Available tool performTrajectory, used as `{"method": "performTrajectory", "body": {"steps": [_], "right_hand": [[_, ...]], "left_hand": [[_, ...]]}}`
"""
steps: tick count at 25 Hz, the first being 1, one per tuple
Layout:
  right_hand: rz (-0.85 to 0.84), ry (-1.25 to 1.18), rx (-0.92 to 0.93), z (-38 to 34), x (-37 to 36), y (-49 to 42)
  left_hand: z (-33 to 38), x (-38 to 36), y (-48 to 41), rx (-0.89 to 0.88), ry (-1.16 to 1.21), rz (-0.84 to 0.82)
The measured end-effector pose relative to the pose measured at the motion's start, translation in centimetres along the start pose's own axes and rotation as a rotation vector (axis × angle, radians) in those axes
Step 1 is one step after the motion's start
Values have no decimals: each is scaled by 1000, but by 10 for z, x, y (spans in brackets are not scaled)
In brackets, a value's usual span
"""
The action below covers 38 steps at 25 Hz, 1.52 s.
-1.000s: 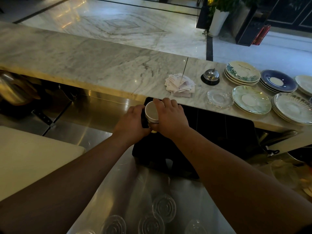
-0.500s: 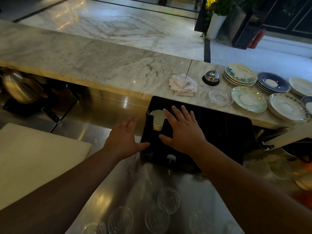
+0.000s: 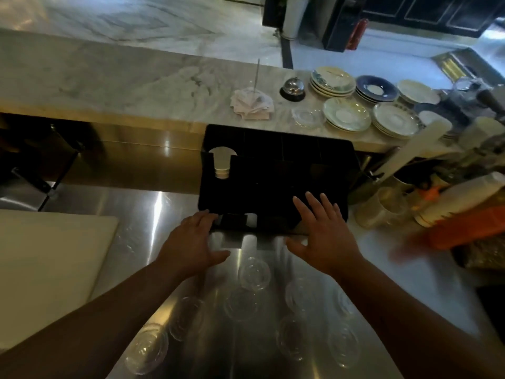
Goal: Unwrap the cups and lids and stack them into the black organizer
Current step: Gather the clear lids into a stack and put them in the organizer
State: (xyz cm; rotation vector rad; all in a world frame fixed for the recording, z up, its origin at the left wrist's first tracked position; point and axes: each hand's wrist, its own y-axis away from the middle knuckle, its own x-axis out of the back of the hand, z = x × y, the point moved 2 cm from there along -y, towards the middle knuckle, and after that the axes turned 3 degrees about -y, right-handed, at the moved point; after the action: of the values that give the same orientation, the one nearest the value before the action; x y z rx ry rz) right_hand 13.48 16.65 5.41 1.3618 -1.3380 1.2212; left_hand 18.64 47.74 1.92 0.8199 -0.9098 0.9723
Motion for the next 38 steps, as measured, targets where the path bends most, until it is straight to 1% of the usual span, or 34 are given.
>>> {"method": "performTrajectory", "body": {"steps": [6,12,17,20,23,28,32,34,38], "right_hand": [[-112,-53,-161,73,-27,89],[-244,-112,-310,129,-50,153],[-345,-168,-343,154,-65,185],[-351,-195,-362,157,-76,192],[-350,-226,-370,154,-87,192],[-281,-188,-364,158,-94,189],[-323,-181,-408,171,-94,194],[-317,-179,-425,178,-92,197],[-308,-145,-372,189,-88,199]], "left_hand": [[54,-55,15,-11,-34,-105],[88,-101,12,7,-130,-236],[108,-124,10,27,-198,-285],[112,-131,8,9,-218,-296],[113,-135,7,12,-186,-258],[115,-140,5,19,-154,-238],[116,-139,-1,23,-158,-269],[119,-137,-4,31,-163,-270],[131,-136,-8,39,-167,-238]]}}
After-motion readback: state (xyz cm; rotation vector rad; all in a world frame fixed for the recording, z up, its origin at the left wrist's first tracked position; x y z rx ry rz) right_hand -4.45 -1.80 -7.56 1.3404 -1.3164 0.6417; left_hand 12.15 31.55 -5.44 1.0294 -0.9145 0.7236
